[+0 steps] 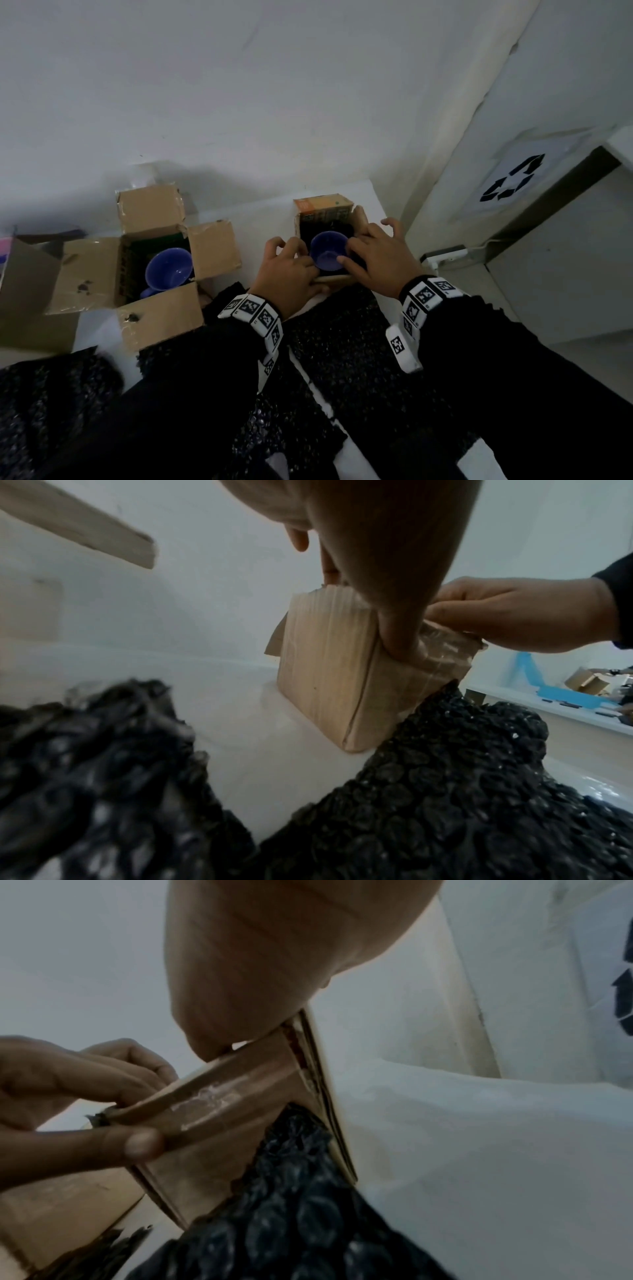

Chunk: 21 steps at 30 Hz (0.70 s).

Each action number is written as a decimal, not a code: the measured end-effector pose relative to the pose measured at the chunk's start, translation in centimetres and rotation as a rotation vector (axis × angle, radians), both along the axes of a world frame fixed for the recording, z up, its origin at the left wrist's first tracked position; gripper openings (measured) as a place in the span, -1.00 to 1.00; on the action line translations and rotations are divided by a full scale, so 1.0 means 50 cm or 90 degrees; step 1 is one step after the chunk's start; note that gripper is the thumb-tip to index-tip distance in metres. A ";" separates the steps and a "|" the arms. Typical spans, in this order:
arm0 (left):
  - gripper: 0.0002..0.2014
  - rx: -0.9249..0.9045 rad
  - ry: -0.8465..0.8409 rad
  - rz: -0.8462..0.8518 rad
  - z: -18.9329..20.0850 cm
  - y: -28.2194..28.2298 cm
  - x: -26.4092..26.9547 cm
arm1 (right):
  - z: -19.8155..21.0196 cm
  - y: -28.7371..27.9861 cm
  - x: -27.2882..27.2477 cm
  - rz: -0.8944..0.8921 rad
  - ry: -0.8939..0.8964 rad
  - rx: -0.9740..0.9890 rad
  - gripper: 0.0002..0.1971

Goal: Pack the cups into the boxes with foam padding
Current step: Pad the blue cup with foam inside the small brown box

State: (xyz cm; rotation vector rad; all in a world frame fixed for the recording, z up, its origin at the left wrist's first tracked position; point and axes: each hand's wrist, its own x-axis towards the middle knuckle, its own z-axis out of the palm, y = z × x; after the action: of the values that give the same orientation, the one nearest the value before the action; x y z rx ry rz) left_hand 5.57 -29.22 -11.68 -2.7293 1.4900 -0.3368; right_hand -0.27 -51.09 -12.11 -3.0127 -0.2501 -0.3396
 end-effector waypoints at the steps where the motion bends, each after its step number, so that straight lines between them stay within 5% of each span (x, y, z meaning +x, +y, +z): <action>1: -0.64 0.018 -0.002 0.005 0.003 -0.002 -0.002 | -0.001 -0.001 -0.009 -0.002 -0.010 0.005 -0.69; 7: -0.75 0.019 -0.012 0.051 0.009 -0.004 -0.042 | -0.007 0.023 -0.125 -0.180 -0.119 0.191 -0.71; 11: -0.53 -0.066 0.051 0.071 0.014 0.015 -0.098 | -0.055 0.047 -0.194 -0.317 0.043 0.333 -0.46; 14: -0.49 -0.085 0.074 0.075 0.019 0.029 -0.132 | -0.073 0.057 -0.209 -0.298 0.267 0.393 -0.41; 18: -0.46 -0.139 0.085 0.093 0.025 0.051 -0.158 | -0.040 0.062 -0.209 -0.253 0.214 0.462 -0.70; 21: -0.21 -0.068 0.166 0.212 0.043 0.064 -0.161 | 0.029 0.057 -0.206 -0.170 0.210 0.537 -0.82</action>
State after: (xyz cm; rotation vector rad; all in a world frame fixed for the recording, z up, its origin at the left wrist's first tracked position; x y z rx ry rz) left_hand -2.46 -26.02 -9.55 -3.1360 1.0507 -0.0541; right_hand -10.58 -48.23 -10.65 -2.2034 0.2666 0.0447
